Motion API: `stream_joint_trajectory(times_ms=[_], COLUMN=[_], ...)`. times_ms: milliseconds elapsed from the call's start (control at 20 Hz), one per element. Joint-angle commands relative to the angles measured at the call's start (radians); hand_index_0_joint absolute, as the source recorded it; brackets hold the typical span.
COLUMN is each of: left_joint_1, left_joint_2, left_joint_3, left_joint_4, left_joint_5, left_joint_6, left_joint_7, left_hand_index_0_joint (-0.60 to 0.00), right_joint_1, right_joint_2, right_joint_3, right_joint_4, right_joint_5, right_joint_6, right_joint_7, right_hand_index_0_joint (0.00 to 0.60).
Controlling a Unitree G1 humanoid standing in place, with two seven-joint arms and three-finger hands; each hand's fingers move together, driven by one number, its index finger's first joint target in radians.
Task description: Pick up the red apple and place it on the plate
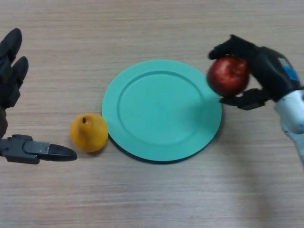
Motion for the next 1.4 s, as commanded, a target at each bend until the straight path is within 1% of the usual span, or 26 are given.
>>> stream_joint_trajectory(times_ms=[50,100,150,200,250,300,350,400,450,500,600,650,750,800,850,900,950,1000,1050,1100,1150,1200,1250,1300,1350,1400], left_joint_1=[-0.031,-0.036,-0.037,-0.033,-0.031,-0.031,-0.032,-0.034,-0.036,-0.038,-0.037,-0.034,-0.034,-0.044,-0.048,-0.074,-0.079,-0.082,-0.082,-0.079,-0.077,-0.085,-0.091,-0.101,-0.103,-0.101], left_joint_2=[0.051,0.057,0.059,0.059,0.06,0.061,0.063,0.064,0.066,0.069,0.061,0.06,0.062,0.066,0.065,0.083,0.091,0.103,0.105,0.097,0.092,0.087,0.087,0.095,0.098,0.103], left_joint_3=[0.098,0.111,0.114,0.116,0.119,0.13,0.135,0.139,0.142,0.146,0.141,0.137,0.133,0.129,0.127,0.136,0.137,0.127,0.125,0.109,0.104,0.085,0.078,0.068,0.061,0.057], left_joint_4=[-0.078,-0.086,-0.086,-0.093,-0.096,-0.09,-0.086,-0.085,-0.084,-0.076,-0.046,-0.043,-0.035,-0.021,-0.012,0.009,0.011,0.008,0.008,0.02,0.025,0.04,0.042,0.038,0.036,0.032], left_joint_5=[-0.064,-0.081,-0.085,-0.087,-0.09,-0.099,-0.101,-0.106,-0.11,-0.112,-0.102,-0.099,-0.099,-0.087,-0.085,-0.099,-0.101,-0.098,-0.102,-0.086,-0.081,-0.065,-0.064,-0.071,-0.067,-0.057], left_joint_6=[-0.111,-0.095,-0.092,-0.09,-0.088,-0.097,-0.103,-0.103,-0.102,-0.11,-0.164,-0.171,-0.176,-0.19,-0.202,-0.197,-0.194,-0.189,-0.184,-0.202,-0.21,-0.227,-0.224,-0.201,-0.194,-0.182], left_joint_7=[-0.006,-0.006,-0.006,-0.006,-0.007,-0.014,-0.016,-0.014,-0.012,-0.007,0.018,0.02,0.029,0.04,0.042,0.06,0.066,0.06,0.057,0.051,0.049,0.056,0.06,0.057,0.05,0.018], left_hand_index_0_joint=[0.0,0.0,0.0,0.0,0.0,0.0,0.0,0.0,0.0,0.0,0.0,0.0,0.0,0.0,0.0,0.0,0.0,0.0,0.0,0.0,0.0,0.0,0.0,0.0,0.0,0.0], right_joint_1=[-0.064,-0.015,-0.004,0.024,0.032,0.046,0.057,0.062,0.066,0.069,0.068,0.066,0.047,0.045,0.047,0.059,0.066,0.102,0.115,0.175,0.195,0.242,0.264,0.318,0.34,0.385], right_joint_2=[0.039,0.085,0.095,0.106,0.109,0.112,0.112,0.113,0.113,0.113,0.114,0.114,0.114,0.114,0.114,0.114,0.114,0.095,0.079,0.043,0.03,0.008,0.001,-0.015,-0.021,-0.023], right_joint_3=[-0.022,0.032,0.046,0.102,0.119,0.158,0.167,0.171,0.175,0.179,0.18,0.178,0.171,0.139,0.124,0.054,0.027,-0.044,-0.058,-0.102,-0.116,-0.156,-0.173,-0.194,-0.2,-0.214], right_joint_4=[-0.084,-0.158,-0.176,-0.181,-0.187,-0.198,-0.211,-0.219,-0.224,-0.229,-0.243,-0.25,-0.285,-0.347,-0.37,-0.46,-0.492,-0.616,-0.652,-0.764,-0.8,-0.884,-0.923,-1.006,-1.041,-1.11], right_joint_5=[0.095,0.194,0.19,0.249,0.264,0.283,0.287,0.283,0.278,0.27,0.269,0.28,0.356,0.402,0.406,0.464,0.473,0.53,0.546,0.603,0.626,0.694,0.726,0.794,0.817,0.856], right_joint_6=[-0.004,0.125,0.146,0.193,0.217,0.287,0.319,0.334,0.345,0.361,0.389,0.398,0.444,0.477,0.479,0.54,0.563,0.621,0.639,0.697,0.711,0.73,0.74,0.779,0.802,0.828], right_joint_7=[-0.01,0.024,0.012,-0.017,-0.019,0.006,0.026,0.042,0.053,0.067,0.076,0.072,0.046,0.056,0.066,0.098,0.109,0.143,0.152,0.165,0.165,0.153,0.147,0.128,0.122,0.106], right_hand_index_0_joint=[0.6,0.6,0.6,0.6,0.6,0.6,0.6,0.45,0.35,0.2,0.0,0.0,0.0,0.0,0.0,0.0,0.0,0.0,0.0,0.0,0.0,0.0,0.0,0.0,0.0,0.0])
